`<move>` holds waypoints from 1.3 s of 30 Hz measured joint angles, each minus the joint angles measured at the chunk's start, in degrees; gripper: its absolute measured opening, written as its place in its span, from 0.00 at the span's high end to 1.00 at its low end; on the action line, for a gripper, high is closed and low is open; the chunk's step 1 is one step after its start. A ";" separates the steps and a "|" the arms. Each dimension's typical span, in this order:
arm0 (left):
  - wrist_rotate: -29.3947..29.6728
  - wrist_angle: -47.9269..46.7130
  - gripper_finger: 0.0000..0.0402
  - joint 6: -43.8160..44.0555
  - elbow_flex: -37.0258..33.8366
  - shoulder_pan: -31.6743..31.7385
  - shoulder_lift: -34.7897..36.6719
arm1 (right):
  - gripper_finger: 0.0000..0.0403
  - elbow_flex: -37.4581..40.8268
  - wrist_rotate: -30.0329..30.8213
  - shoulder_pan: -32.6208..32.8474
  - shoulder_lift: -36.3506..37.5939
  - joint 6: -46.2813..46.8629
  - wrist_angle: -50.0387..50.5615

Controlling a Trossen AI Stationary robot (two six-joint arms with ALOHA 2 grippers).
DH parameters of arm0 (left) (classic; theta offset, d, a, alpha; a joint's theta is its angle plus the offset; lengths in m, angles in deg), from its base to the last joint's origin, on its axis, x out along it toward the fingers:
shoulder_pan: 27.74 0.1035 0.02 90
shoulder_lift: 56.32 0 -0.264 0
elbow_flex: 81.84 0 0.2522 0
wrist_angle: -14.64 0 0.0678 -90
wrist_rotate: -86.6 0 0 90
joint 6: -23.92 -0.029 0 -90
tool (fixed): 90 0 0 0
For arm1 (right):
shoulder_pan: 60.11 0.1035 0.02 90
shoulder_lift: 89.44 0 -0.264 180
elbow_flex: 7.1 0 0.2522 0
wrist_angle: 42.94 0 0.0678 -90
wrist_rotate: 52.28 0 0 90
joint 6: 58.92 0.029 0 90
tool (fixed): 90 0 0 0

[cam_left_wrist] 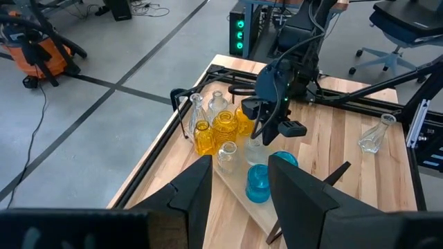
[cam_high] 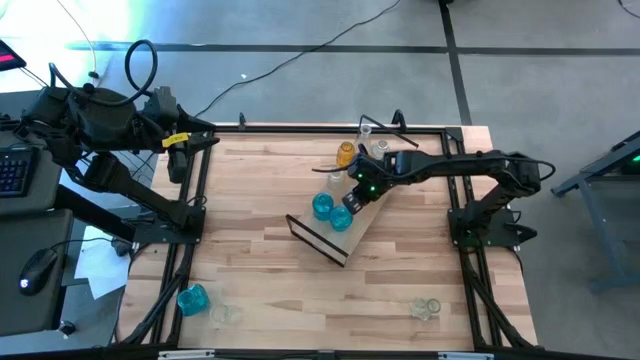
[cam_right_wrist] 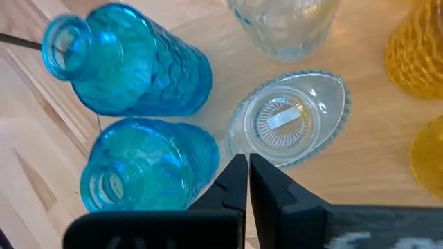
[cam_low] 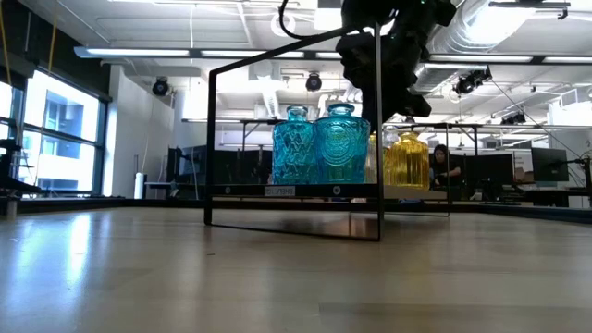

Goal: Sort vases onto shelf
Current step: Put the top left transparent vase on the shelf and align with the other transparent vase

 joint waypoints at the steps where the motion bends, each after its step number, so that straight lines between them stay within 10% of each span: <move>1: 0.00 0.00 0.67 0.00 0.00 0.00 0.00 | 1.00 0.00 -0.05 -0.13 0.00 -0.01 -0.35; 39: 0.02 0.02 0.67 -0.07 0.00 -0.02 -0.89 | 1.00 0.00 -0.37 -2.40 0.00 -0.76 -5.46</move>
